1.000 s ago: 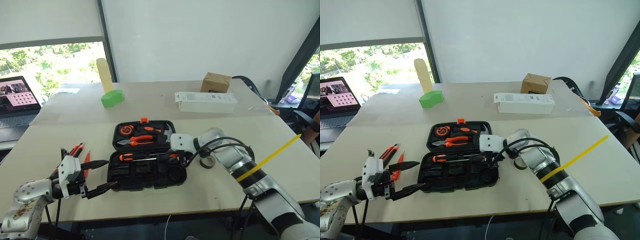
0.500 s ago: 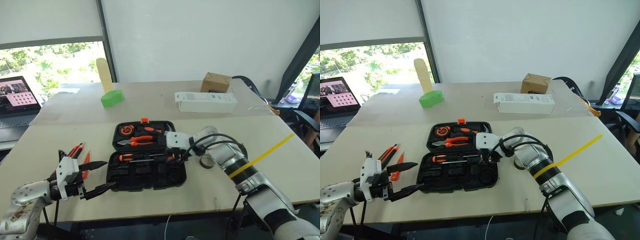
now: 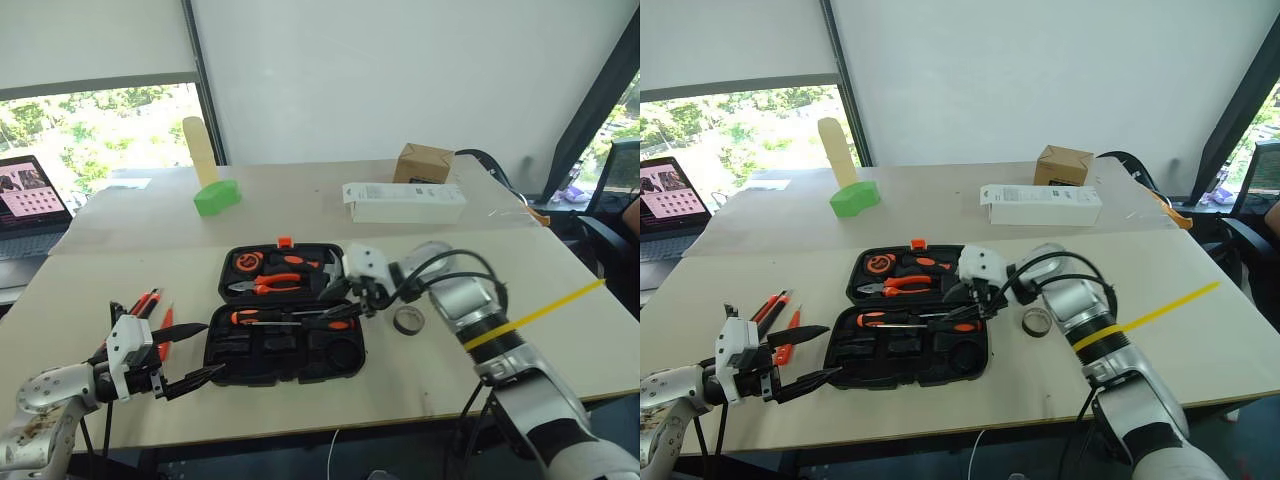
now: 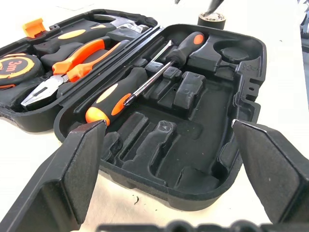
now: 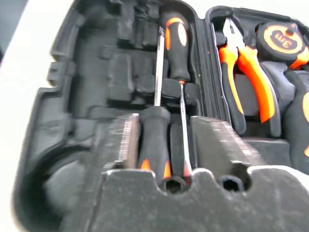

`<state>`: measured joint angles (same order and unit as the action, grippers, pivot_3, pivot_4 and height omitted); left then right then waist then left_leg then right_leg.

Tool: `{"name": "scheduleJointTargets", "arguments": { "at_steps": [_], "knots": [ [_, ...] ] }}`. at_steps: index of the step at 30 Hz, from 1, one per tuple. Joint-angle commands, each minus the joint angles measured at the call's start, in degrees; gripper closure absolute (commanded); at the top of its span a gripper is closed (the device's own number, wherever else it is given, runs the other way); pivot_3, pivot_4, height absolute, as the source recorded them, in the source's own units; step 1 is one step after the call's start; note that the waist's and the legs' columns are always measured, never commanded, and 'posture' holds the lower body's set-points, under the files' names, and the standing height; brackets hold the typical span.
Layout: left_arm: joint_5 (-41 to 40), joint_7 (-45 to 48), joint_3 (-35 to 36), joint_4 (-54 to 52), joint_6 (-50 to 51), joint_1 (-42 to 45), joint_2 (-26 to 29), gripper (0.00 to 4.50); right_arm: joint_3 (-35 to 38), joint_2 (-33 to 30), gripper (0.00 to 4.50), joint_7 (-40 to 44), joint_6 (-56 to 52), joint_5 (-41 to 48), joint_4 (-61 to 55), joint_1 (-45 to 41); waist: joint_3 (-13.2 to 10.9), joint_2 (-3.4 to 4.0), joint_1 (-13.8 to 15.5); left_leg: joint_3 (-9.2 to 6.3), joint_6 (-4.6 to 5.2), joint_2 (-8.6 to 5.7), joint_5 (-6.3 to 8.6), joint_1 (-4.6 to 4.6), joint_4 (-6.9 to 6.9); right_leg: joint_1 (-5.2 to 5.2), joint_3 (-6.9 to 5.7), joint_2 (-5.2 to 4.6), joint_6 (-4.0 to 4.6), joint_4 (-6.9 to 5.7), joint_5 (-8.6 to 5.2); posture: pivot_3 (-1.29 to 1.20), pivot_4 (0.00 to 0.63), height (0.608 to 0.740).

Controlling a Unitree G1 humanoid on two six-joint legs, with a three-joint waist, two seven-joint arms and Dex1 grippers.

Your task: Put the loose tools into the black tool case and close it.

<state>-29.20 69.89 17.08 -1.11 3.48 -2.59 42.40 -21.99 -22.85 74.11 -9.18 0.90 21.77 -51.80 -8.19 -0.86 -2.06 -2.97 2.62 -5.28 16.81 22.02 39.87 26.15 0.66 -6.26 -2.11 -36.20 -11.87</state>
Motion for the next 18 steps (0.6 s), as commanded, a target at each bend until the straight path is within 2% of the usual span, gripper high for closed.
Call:
{"name": "scheduleJointTargets", "arguments": {
  "at_steps": [1, 2, 3, 18],
  "knots": [
    [0.04, 0.27, 1.83, 0.66, -1.94, -0.36, 0.78, 0.00, -0.42, 1.60, 3.97, -2.82, 2.76, -1.86, 1.73, -0.55, 0.00, 0.00, -0.02, 0.00, 0.00, -0.01, 0.00, 0.00, 0.00, 0.00, 0.00, 0.00, 0.00, 0.00, 0.00, 0.00, 0.150, 0.740],
    [0.02, 0.37, 1.94, 0.85, -2.13, -0.55, 0.82, 0.00, -0.69, 1.99, 4.36, -2.96, 2.72, -2.17, 2.08, -0.55, 0.00, 0.00, -0.05, 0.00, 0.00, -0.01, 0.00, 0.01, 0.00, 0.01, -0.01, 0.00, 0.00, 0.01, 0.00, 0.00, 0.150, 0.740],
    [-0.01, 0.46, 2.04, 1.04, -2.36, -0.81, 0.87, 0.00, -1.05, 2.32, 4.46, -2.89, 2.34, -2.49, 2.31, -0.52, 0.00, 0.00, -0.06, -0.01, 0.00, -0.01, 0.00, 0.01, 0.00, 0.01, -0.02, 0.00, 0.00, 0.00, 0.00, 0.00, 0.150, 0.740],
    [1.39, -2.01, 1.68, 1.57, -1.80, -1.99, 2.33, 0.00, -7.07, 8.64, 4.46, -6.32, 1.29, -9.83, 9.50, -1.28, 0.02, 0.01, -0.80, 0.06, -0.04, 0.07, -0.01, -0.38, -0.07, -0.10, 0.01, 0.10, 0.09, -0.05, 0.05, 0.00, 0.150, 0.740]
  ]
}}
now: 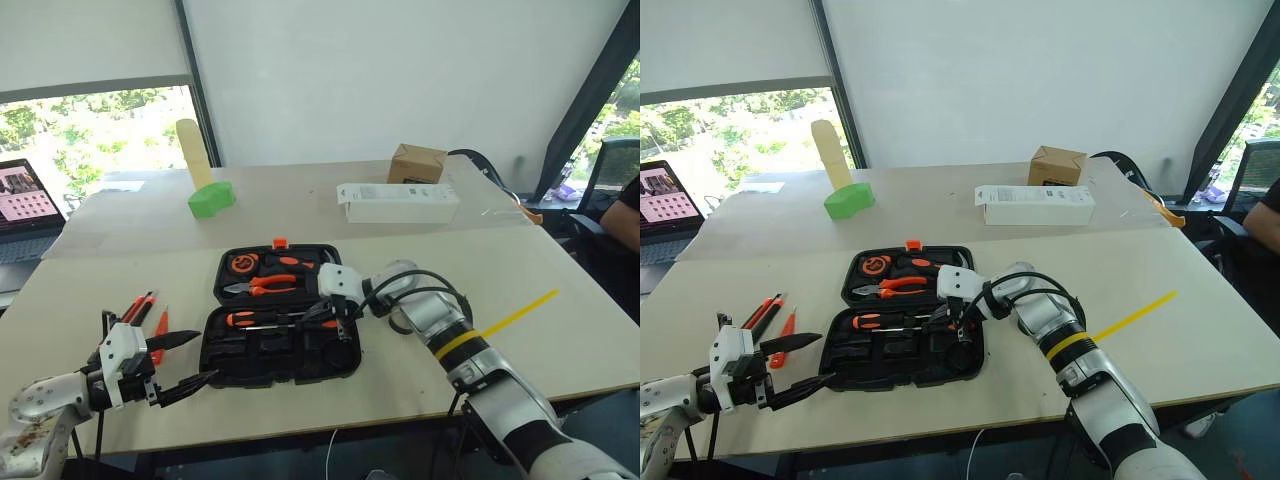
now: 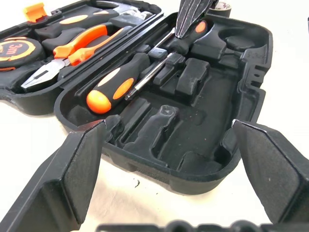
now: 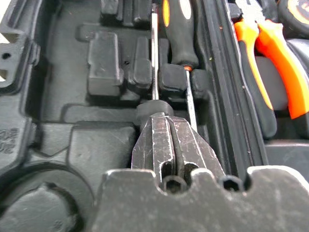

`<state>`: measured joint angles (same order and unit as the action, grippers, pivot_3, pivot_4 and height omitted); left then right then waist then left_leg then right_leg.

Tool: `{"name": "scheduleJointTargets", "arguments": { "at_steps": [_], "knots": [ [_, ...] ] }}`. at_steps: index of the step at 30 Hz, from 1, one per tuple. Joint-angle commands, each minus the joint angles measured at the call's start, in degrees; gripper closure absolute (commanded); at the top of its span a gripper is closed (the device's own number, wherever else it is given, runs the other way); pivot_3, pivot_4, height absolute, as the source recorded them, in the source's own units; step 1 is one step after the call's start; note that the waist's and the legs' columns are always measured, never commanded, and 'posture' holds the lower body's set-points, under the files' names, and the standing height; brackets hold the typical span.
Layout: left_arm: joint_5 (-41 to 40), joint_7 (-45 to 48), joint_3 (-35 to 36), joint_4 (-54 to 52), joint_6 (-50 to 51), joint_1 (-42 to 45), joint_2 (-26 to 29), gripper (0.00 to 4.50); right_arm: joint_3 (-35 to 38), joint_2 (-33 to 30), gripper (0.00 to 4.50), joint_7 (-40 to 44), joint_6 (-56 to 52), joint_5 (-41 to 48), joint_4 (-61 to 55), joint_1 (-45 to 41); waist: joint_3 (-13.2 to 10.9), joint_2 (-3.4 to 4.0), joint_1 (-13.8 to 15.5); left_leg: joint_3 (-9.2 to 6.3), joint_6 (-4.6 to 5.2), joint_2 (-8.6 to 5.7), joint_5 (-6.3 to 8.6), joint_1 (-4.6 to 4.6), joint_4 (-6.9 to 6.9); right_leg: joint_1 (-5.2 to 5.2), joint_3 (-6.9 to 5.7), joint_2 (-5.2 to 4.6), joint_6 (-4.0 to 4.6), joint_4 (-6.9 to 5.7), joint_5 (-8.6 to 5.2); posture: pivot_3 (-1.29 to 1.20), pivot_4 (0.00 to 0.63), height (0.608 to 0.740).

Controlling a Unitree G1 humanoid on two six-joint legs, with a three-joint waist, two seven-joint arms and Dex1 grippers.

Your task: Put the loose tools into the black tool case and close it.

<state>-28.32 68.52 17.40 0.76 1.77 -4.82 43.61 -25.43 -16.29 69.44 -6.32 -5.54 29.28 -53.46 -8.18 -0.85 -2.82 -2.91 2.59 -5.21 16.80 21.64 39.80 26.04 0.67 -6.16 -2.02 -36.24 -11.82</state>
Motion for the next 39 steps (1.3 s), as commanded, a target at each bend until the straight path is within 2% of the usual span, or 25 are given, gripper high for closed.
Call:
{"name": "scheduleJointTargets", "arguments": {
  "at_steps": [1, 5, 7, 10, 12, 13, 16, 22, 23, 24, 25, 29, 34, 37, 39],
  "knots": [
    [0.66, -0.81, 1.34, -0.18, -0.22, 0.27, 1.15, 0.00, -3.94, 2.44, 4.46, -1.99, -1.98, -3.99, 2.26, 0.30, 0.03, -0.04, -0.06, 0.00, -0.01, 0.00, 0.00, -0.15, -0.05, -0.01, 0.00, 0.02, 0.04, 0.00, 0.02, 0.00, 0.150, 0.740],
    [0.24, -2.29, 2.97, -0.52, -0.44, -0.62, 0.67, 0.00, -1.40, 2.42, 4.46, -3.55, -1.04, -3.00, 0.16, 1.17, 0.05, -0.06, -0.19, -0.01, -0.14, 0.01, 0.09, -0.54, -0.18, -0.24, -0.01, 0.11, 0.18, 0.00, 0.09, 0.00, 0.150, 0.740],
    [-0.67, -3.10, 5.45, -0.43, -1.05, -1.84, 0.23, 0.00, 3.26, 1.99, 4.46, -4.01, 3.34, 1.43, -3.36, 2.33, 0.05, -0.07, -0.21, -0.01, -0.19, 0.04, 0.12, -0.53, -0.18, -0.16, -0.01, 0.16, 0.19, -0.01, 0.10, 0.00, 0.150, 0.740],
    [-1.58, -5.36, 10.72, 0.20, -2.34, -4.85, -1.09, 0.00, 10.07, -0.34, 4.46, -2.14, 4.41, 9.06, -11.60, 6.70, 0.04, -0.05, -0.05, -0.01, -0.18, 0.04, 0.17, -0.34, -0.20, 0.05, -0.01, 0.15, 0.19, 0.01, 0.10, 0.00, 0.150, 0.740],
    [-2.01, -7.45, 15.37, 1.29, -3.47, -8.15, -2.58, 0.00, 14.56, -3.40, 3.88, 0.41, 3.36, 15.75, -19.17, 12.76, 0.03, -0.05, 0.22, -0.03, -0.14, 0.03, 0.23, -0.21, -0.19, 0.14, -0.03, 0.14, 0.18, 0.04, 0.10, 0.00, 0.150, 0.740],
    [-2.00, -8.28, 17.33, 1.89, -4.03, -9.85, -3.28, 0.00, 16.35, -4.94, 3.79, 1.83, 3.02, 18.82, -22.63, 15.89, 0.04, -0.05, 0.36, -0.04, -0.12, 0.04, 0.28, -0.17, -0.18, 0.13, -0.06, 0.15, 0.18, 0.06, 0.10, 0.00, 0.150, 0.740],
    [-1.90, -11.17, 23.04, 5.07, -5.05, -15.67, -5.90, 0.00, 23.25, -9.10, 2.83, 0.98, 5.11, 24.09, -30.26, 26.46, 0.04, -0.06, 0.79, -0.07, 0.06, 0.04, 0.52, -0.18, -0.14, 0.04, -0.16, 0.13, 0.17, 0.17, 0.11, 0.00, 0.150, 0.740],
    [-2.57, -16.86, 28.55, 9.18, -3.88, -20.54, -8.56, 0.00, 32.98, -12.33, 0.72, -0.13, 13.13, 29.36, -33.04, 40.62, 0.01, -0.10, 2.01, 0.09, 0.19, 0.03, 0.71, -0.40, 0.00, -0.30, -0.19, 0.06, 0.13, 0.40, 0.10, 0.00, 0.150, 0.740],
    [-2.55, -17.23, 28.42, 8.68, -3.51, -20.85, -8.65, 0.00, 34.11, -12.81, 0.34, 0.22, 11.70, 31.66, -34.15, 42.65, -0.02, -0.09, 2.09, 0.09, 0.25, 0.05, 0.75, -0.51, -0.02, -0.45, -0.20, 0.06, 0.14, 0.42, 0.10, 0.00, 0.150, 0.740],
    [-2.53, -17.40, 28.25, 8.17, -3.20, -20.99, -8.70, 0.00, 34.69, -13.14, 0.15, 0.45, 10.37, 33.45, -35.03, 43.82, -0.07, -0.07, 2.29, 0.08, 0.55, 0.09, 0.92, -0.77, -0.04, -0.77, -0.21, 0.08, 0.14, 0.44, 0.09, 0.00, 0.150, 0.740],
    [-3.29, -17.67, 27.53, 5.93, -1.83, -20.58, -8.55, 0.00, 34.88, -13.39, 0.04, 0.29, 10.19, 34.19, -36.14, 44.81, -0.12, -0.05, 2.38, 0.07, 0.61, 0.10, 0.96, -1.06, -0.06, -1.05, -0.21, 0.05, 0.12, 0.46, 0.07, 0.00, 0.150, 0.740],
    [-7.21, -22.24, 23.07, -6.21, 10.66, -17.71, -6.22, 0.00, 34.92, -12.74, 0.04, -3.30, 11.21, 34.16, -39.49, 44.77, -0.29, -0.19, 2.94, 0.00, 0.61, 0.19, 0.98, -1.62, -0.02, -1.75, -0.26, 0.07, 0.04, 0.49, 0.01, 0.00, 0.150, 0.740],
    [-5.31, -38.30, 15.31, -17.07, 31.70, -9.29, -2.43, 0.00, 31.90, -13.75, 0.04, -3.79, 8.74, 34.59, -43.24, 41.88, -0.27, -0.22, 3.13, -0.02, 0.59, 0.15, 0.97, -1.92, -0.03, -1.78, -0.23, 0.14, 0.05, 0.42, 0.03, 0.00, 0.150, 0.740],
    [-5.28, -47.05, 11.40, -20.20, 44.02, -3.41, -2.59, 0.00, 30.23, -14.53, 0.04, -3.77, 6.88, 34.88, -44.20, 39.60, -0.27, -0.21, 2.90, -0.02, 0.16, 0.12, 0.87, -1.82, -0.08, -1.67, -0.17, 0.15, 0.05, 0.37, 0.03, 0.00, 0.150, 0.740],
    [-5.39, -49.97, 10.63, -21.26, 48.41, -1.24, -3.21, 0.00, 29.75, -14.84, 0.04, -3.83, 6.33, 35.06, -44.44, 38.93, -0.27, -0.21, 2.60, -0.02, 0.10, 0.13, 0.94, -1.74, -0.09, -1.55, -0.15, 0.21, 0.05, 0.36, 0.02, 0.00, 0.150, 0.740]
  ]
}}
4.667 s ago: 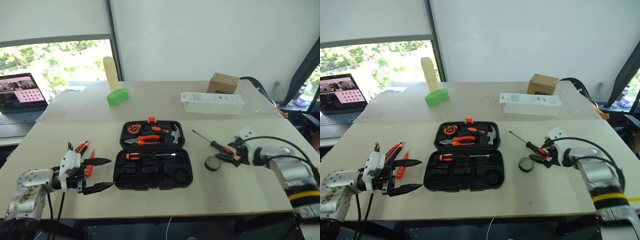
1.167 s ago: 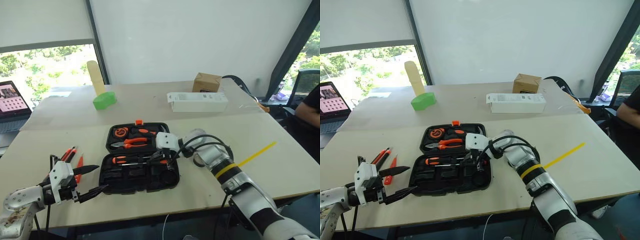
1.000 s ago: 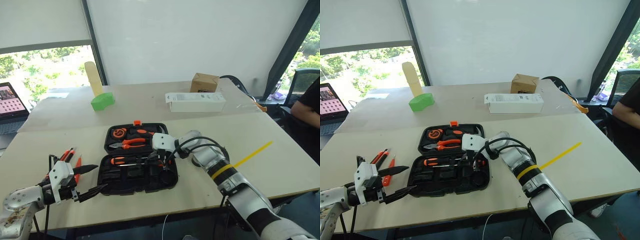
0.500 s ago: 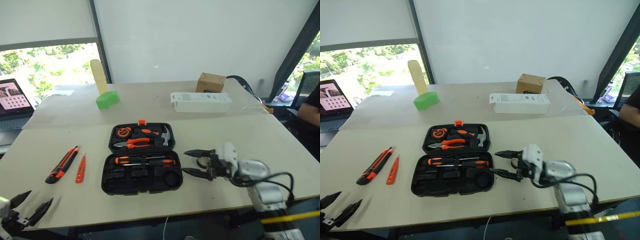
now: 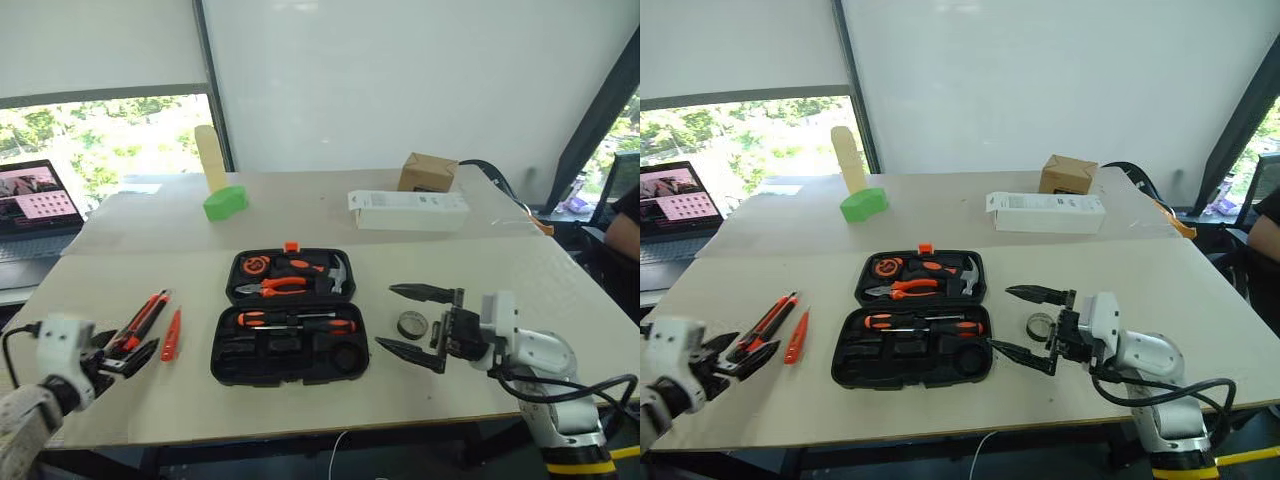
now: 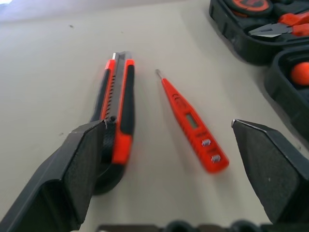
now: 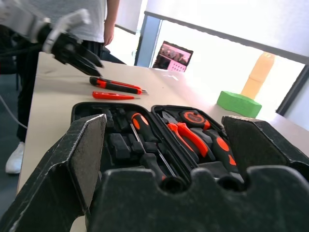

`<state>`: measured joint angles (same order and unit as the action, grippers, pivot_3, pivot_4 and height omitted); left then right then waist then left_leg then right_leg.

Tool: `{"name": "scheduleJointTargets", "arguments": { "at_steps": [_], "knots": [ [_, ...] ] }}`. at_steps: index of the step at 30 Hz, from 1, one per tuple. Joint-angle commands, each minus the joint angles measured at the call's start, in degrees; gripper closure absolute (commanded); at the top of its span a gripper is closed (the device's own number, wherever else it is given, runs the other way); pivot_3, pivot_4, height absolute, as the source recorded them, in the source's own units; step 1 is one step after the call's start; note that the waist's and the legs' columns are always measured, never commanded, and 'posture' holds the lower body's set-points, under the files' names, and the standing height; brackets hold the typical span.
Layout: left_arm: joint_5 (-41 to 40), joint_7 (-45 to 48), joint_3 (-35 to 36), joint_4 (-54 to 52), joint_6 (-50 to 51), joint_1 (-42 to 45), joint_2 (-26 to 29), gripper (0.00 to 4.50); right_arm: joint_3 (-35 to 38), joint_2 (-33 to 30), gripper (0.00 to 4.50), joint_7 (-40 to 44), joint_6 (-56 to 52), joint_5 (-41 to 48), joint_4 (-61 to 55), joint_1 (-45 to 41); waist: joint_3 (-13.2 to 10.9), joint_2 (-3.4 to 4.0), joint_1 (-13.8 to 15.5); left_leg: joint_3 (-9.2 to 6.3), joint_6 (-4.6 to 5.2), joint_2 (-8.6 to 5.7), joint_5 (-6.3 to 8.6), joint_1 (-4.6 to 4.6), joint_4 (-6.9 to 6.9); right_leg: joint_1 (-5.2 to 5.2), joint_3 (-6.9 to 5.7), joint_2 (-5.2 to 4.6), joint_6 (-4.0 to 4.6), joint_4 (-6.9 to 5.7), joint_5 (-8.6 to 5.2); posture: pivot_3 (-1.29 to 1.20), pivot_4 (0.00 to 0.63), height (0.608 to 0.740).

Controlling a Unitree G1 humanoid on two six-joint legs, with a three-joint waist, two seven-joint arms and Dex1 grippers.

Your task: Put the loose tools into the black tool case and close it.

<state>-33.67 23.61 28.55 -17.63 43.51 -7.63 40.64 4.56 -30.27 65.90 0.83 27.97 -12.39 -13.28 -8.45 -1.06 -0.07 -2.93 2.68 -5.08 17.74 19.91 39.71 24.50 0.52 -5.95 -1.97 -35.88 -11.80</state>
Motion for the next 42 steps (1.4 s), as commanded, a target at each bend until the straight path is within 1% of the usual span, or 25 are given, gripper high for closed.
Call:
{"name": "scheduleJointTargets", "arguments": {
  "at_steps": [1, 3, 4, 9, 12, 13, 14, 15, 17, 18, 19, 21, 23, 25, 26, 27, 28, 30, 32, 34, 36, 37, 39, 42],
  "knots": [
    [0.27, -7.01, -1.90, -3.10, 10.20, 3.40, -0.35, 0.00, -0.88, -1.25, 0.04, -0.04, -1.89, 1.81, -2.99, -2.35, 0.01, -0.01, -0.31, 0.00, -0.03, 0.00, 0.03, 0.10, 0.00, 0.12, 0.04, 0.07, 0.00, 0.01, 0.00, 0.00, 0.150, 0.740],
    [0.21, -11.53, -4.30, -2.43, 16.83, 8.40, -2.57, 0.00, -2.28, -1.75, 0.04, 0.21, -4.54, 2.65, -3.25, -5.57, 0.00, -0.01, -0.39, -0.02, -0.06, 0.00, 0.10, 0.26, 0.02, 0.38, 0.16, 0.17, 0.00, -0.05, 0.00, 0.00, 0.150, 0.740],
    [0.85, -13.04, -5.42, -2.02, 18.40, 10.12, -3.44, 0.00, -2.91, -1.86, 0.04, 0.46, -5.02, 2.66, -3.11, -6.88, 0.00, -0.01, -0.39, -0.01, -0.07, -0.05, 0.09, 0.40, 0.04, 0.56, 0.17, 0.15, 0.00, -0.04, 0.00, 0.00, 0.150, 0.740],
    [0.57, -14.69, -6.36, -0.52, 24.18, 13.92, -6.88, 0.00, -4.01, -1.95, 0.04, 1.24, -5.34, 2.35, -1.84, -8.91, 0.02, 0.00, -0.26, -0.01, -0.09, -0.04, 0.08, 0.40, 0.04, 0.55, 0.18, 0.15, 0.02, -0.05, 0.00, 0.00, 0.150, 0.740],
    [1.79, -15.79, -6.46, 0.22, 25.75, 14.86, -7.62, 0.82, -4.25, -2.45, 0.00, 2.14, -4.69, 1.78, -0.94, -9.25, 0.02, 0.01, 0.03, -0.01, -0.09, -0.06, 0.08, 0.39, 0.06, 0.52, 0.19, 0.12, 0.01, -0.04, 0.00, 0.00, 0.150, 0.740],
    [2.44, -16.23, -6.24, 0.57, 25.83, 15.02, -7.56, 1.16, -4.21, -2.57, 0.00, 2.33, -4.56, 1.69, -0.81, -9.26, 0.02, 0.01, 0.09, -0.01, -0.09, -0.08, 0.08, 0.39, 0.06, 0.52, 0.20, 0.10, 0.01, -0.04, 0.00, 0.00, 0.150, 0.740],
    [2.84, -16.21, -5.98, 0.86, 26.00, 15.10, -7.37, 1.62, -4.11, -2.67, 0.00, 2.41, -4.55, 1.72, -0.78, -9.20, 0.02, 0.01, 0.13, -0.01, -0.09, -0.08, 0.08, 0.39, 0.06, 0.52, 0.20, 0.09, 0.01, -0.04, 0.00, 0.00, 0.150, 0.740],
    [3.05, -15.97, -5.68, 1.02, 26.28, 15.05, -7.09, 1.93, -3.99, -2.78, 0.00, 2.45, -4.57, 1.81, -0.90, -9.04, 0.02, 0.01, 0.13, -0.01, -0.09, -0.08, 0.08, 0.39, 0.07, 0.52, 0.20, 0.10, 0.01, -0.04, 0.00, 0.00, 0.150, 0.740],
    [2.22, -14.71, -4.30, 1.23, 26.80, 15.03, -7.13, 2.68, -3.60, -3.23, 0.00, 2.40, -4.70, 1.95, -1.34, -8.22, 0.03, 0.02, 0.14, 0.00, -0.09, -0.08, 0.08, 0.38, 0.06, 0.53, 0.21, 0.10, 0.02, -0.05, 0.00, 0.00, 0.150, 0.740],
    [2.10, -13.36, -4.09, 1.26, 25.13, 14.79, -6.83, 2.94, -3.41, -3.49, 0.00, 2.36, -4.72, 1.97, -1.59, -7.66, 0.03, 0.02, 0.14, 0.00, -0.09, -0.08, 0.08, 0.38, 0.06, 0.53, 0.21, 0.10, 0.02, -0.05, 0.00, 0.00, 0.150, 0.740],
    [1.61, -11.69, -3.42, 1.26, 22.99, 14.83, -6.87, 3.46, -3.22, -3.77, 0.00, 2.28, -4.67, 1.94, -1.86, -7.02, 0.03, 0.02, 0.14, 0.00, -0.09, -0.08, 0.08, 0.38, 0.06, 0.54, 0.21, 0.10, 0.02, -0.05, 0.00, 0.00, 0.150, 0.740],
    [0.43, -6.85, -2.10, 1.19, 18.65, 14.56, -5.81, 4.04, -2.82, -4.27, 0.00, 1.88, -4.72, 1.97, -2.54, -5.82, 0.02, 0.01, 0.37, -0.01, -0.09, -0.08, 0.08, 0.39, 0.05, 0.54, 0.20, 0.09, 0.02, -0.04, 0.00, 0.00, 0.150, 0.740],
    [-0.72, -1.03, -0.91, 1.43, 15.43, 13.94, -3.41, 4.04, -2.41, -4.80, 0.00, 1.55, -4.82, 2.07, -3.26, -4.79, 0.02, 0.00, 0.45, 0.01, -0.09, -0.08, 0.08, 0.42, 0.06, 0.55, 0.20, 0.07, 0.02, -0.02, 0.00, 0.00, 0.150, 0.740],
    [-2.99, 10.67, -0.03, 1.60, 9.09, 13.54, 0.76, 4.04, -1.56, -5.72, 0.00, 1.46, -5.02, 2.44, -4.11, -3.32, -0.03, -0.08, 0.48, 0.01, -0.09, -0.07, 0.08, 0.45, 0.07, 0.56, 0.20, 0.07, 0.02, -0.01, 0.00, 0.00, 0.150, 0.740],
    [-3.95, 18.32, -0.44, 1.85, 5.09, 13.20, 3.22, 4.04, -1.16, -6.22, 0.00, 1.47, -5.02, 2.60, -4.46, -2.62, -0.04, -0.09, 0.49, -0.01, -0.12, -0.05, 0.07, 0.50, 0.07, 0.60, 0.17, 0.09, 0.04, 0.01, -0.01, 0.00, 0.150, 0.740],
    [-3.34, 28.45, -2.21, 3.01, -2.32, 13.32, 5.97, 4.04, -0.69, -6.72, 0.00, 1.32, -5.19, 2.83, -4.77, -1.92, -0.04, -0.09, 0.49, -0.01, -0.12, -0.05, 0.07, 0.52, 0.07, 0.62, 0.16, 0.08, 0.05, 0.01, -0.02, 0.00, 0.150, 0.740],
    [-2.39, 36.35, -4.53, 4.54, -7.85, 13.73, 8.49, 4.04, -0.34, -7.14, 0.00, 1.30, -5.25, 3.00, -5.00, -1.35, -0.04, -0.08, 0.56, 0.00, -0.13, -0.05, 0.06, 0.53, 0.07, 0.62, 0.15, 0.08, 0.06, 0.02, -0.02, 0.00, 0.150, 0.740],
    [1.09, 46.84, -11.56, 8.32, -15.54, 17.33, 12.84, 4.04, -0.10, -7.71, 0.00, 1.25, -5.23, 3.07, -5.26, -0.51, -0.07, 0.04, 0.71, 0.00, -0.13, -0.06, 0.06, 0.52, 0.06, 0.59, 0.10, -0.03, 0.09, 0.08, -0.04, 0.00, 0.150, 0.740],
    [3.74, 51.47, -17.86, 11.58, -19.30, 23.10, 13.93, 4.04, -0.18, -8.04, 0.00, 1.35, -5.08, 2.85, -5.46, -0.01, -0.10, 0.15, 0.84, 0.02, -0.11, -0.12, 0.06, 0.51, 0.05, 0.51, 0.03, -0.14, 0.08, 0.15, -0.04, 0.00, 0.150, 0.740],
    [7.93, 54.90, -23.94, 14.76, -23.70, 28.46, 13.64, 4.04, -0.35, -8.17, 0.00, 1.35, -4.93, 2.61, -5.63, 0.27, -0.11, 0.13, 0.77, 0.01, -0.08, -0.12, 0.06, 0.48, 0.06, 0.42, 0.00, -0.14, 0.07, 0.19, -0.03, 0.00, 0.150, 0.740],
    [17.00, 57.31, -33.28, 19.52, -30.59, 34.42, 12.55, 4.04, -0.48, -8.05, 0.00, 0.80, -5.11, 2.52, -6.42, 0.70, -0.12, 0.12, 0.71, 0.03, -0.07, -0.11, 0.06, 0.50, 0.07, 0.45, 0.02, -0.10, 0.06, 0.16, -0.03, 0.00, 0.150, 0.740],
    [20.08, 57.81, -36.47, 21.62, -32.97, 36.59, 11.77, 4.04, -0.50, -8.00, 0.00, 0.53, -5.22, 2.52, -6.84, 0.91, -0.12, 0.12, 0.71, 0.03, -0.06, -0.11, 0.06, 0.50, 0.07, 0.46, 0.02, -0.07, 0.06, 0.14, -0.03, 0.00, 0.150, 0.740],
    [23.30, 57.66, -39.96, 24.61, -35.13, 39.21, 9.94, 4.04, -0.35, -8.00, 0.00, -0.02, -5.40, 2.57, -7.59, 1.42, -0.11, 0.12, 0.60, 0.05, -0.04, -0.11, 0.06, 0.58, 0.07, 0.54, 0.04, -0.05, 0.06, 0.10, -0.02, 0.00, 0.150, 0.740],
    [26.81, 56.88, -42.53, 27.65, -38.12, 40.76, 8.33, 4.04, -0.02, -8.11, 0.00, -0.88, -5.53, 2.61, -8.43, 2.22, -0.12, 0.12, -0.17, 0.10, 0.03, -0.09, 0.10, 0.85, 0.10, 0.80, 0.10, 0.02, 0.06, 0.01, -0.02, 0.00, 0.150, 0.740]
  ]
}}
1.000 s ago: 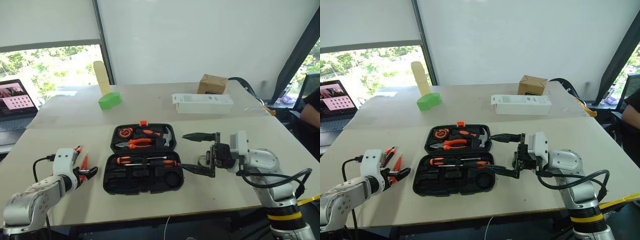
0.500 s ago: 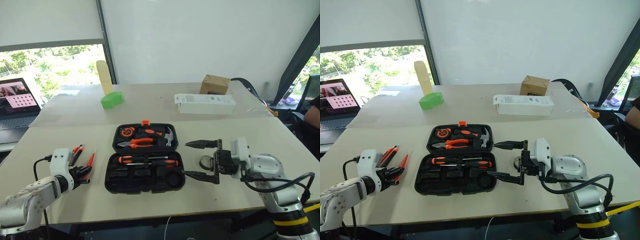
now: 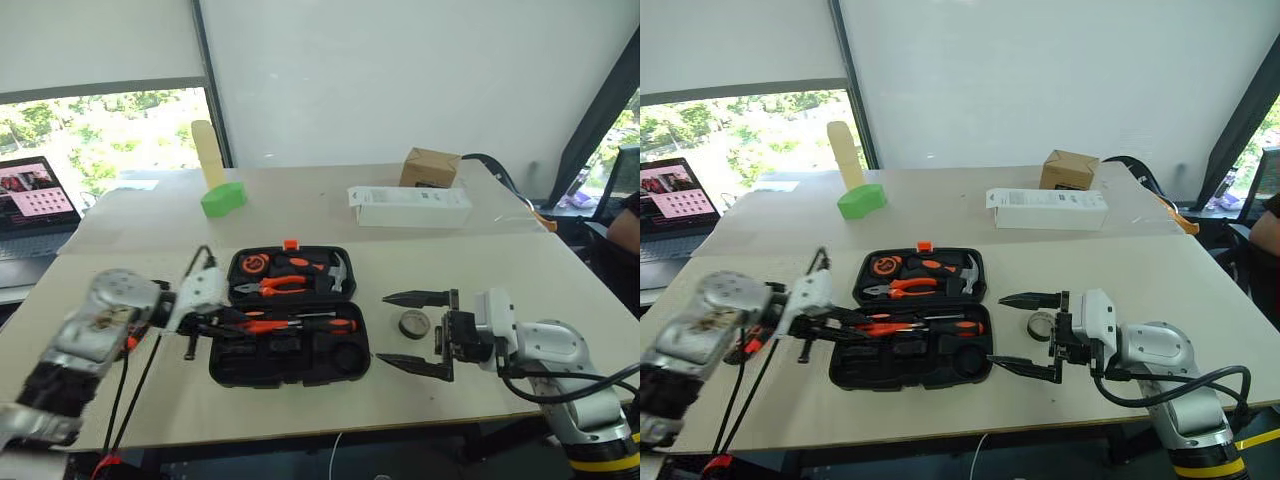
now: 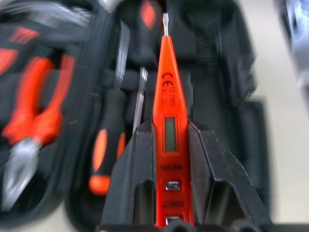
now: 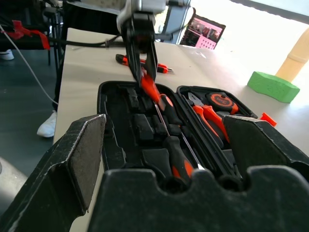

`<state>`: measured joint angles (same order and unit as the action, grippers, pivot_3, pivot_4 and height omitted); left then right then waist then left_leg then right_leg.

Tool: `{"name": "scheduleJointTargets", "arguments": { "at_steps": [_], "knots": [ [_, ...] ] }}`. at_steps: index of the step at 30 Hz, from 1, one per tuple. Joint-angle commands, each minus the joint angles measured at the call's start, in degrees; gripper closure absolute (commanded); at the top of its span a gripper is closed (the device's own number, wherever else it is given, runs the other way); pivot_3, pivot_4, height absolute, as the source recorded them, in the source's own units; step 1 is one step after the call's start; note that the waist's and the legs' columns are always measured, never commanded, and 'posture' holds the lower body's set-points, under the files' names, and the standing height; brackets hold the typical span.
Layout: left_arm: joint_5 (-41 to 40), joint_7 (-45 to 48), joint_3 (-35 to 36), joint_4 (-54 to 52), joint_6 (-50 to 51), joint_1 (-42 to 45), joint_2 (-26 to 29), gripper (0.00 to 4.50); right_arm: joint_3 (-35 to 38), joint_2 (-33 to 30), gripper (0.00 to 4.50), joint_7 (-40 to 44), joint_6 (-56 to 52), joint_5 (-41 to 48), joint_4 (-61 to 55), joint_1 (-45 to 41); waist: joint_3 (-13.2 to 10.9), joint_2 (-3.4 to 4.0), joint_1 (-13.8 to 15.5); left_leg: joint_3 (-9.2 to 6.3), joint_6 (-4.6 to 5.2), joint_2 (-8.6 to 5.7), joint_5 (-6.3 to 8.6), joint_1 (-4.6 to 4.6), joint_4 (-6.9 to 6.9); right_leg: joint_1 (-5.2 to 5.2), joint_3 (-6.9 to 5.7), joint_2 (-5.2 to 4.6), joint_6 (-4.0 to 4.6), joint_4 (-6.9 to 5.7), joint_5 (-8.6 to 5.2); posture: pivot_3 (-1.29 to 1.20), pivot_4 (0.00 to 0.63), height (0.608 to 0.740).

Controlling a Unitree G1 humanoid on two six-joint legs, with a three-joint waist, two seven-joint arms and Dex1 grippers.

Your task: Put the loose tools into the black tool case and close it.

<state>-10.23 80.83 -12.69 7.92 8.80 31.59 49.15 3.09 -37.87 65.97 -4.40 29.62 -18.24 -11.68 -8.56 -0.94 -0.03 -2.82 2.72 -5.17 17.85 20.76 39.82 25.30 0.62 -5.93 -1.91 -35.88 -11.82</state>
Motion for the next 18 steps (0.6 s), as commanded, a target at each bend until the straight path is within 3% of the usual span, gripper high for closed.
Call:
{"name": "scheduleJointTargets", "arguments": {
  "at_steps": [1, 9, 18],
  "knots": [
    [3.96, -0.24, -1.78, 2.56, -3.87, 1.47, -0.47, 4.04, 1.57, -0.51, 0.00, -1.35, -0.34, 0.95, -2.95, 1.04, 0.00, 0.00, -0.31, -0.01, 0.00, 0.01, 0.00, 0.09, 0.04, 0.09, 0.00, 0.05, 0.00, -0.02, 0.00, 0.00, 0.150, 0.740],
    [8.79, -3.24, -3.62, 4.21, -3.39, 1.30, -1.50, 4.04, 1.32, -0.28, 0.00, -2.93, -0.28, 1.06, -4.07, 2.27, 0.00, 0.00, -0.23, -0.06, 0.04, 0.01, 0.00, 0.34, 0.35, 0.24, -0.01, 0.10, -0.04, 0.00, 0.02, 0.00, 0.150, 0.740],
    [8.51, -1.52, -2.41, 2.11, -3.72, -0.04, 1.52, 4.04, 0.85, -0.17, 0.00, -2.66, 0.25, 0.74, -3.28, 2.11, 0.00, 0.00, -0.79, -0.05, 0.02, 0.07, -0.01, 0.18, 0.40, 0.11, 0.06, 0.22, -0.03, -0.12, 0.02, 0.00, 0.150, 0.740]
  ]
}}
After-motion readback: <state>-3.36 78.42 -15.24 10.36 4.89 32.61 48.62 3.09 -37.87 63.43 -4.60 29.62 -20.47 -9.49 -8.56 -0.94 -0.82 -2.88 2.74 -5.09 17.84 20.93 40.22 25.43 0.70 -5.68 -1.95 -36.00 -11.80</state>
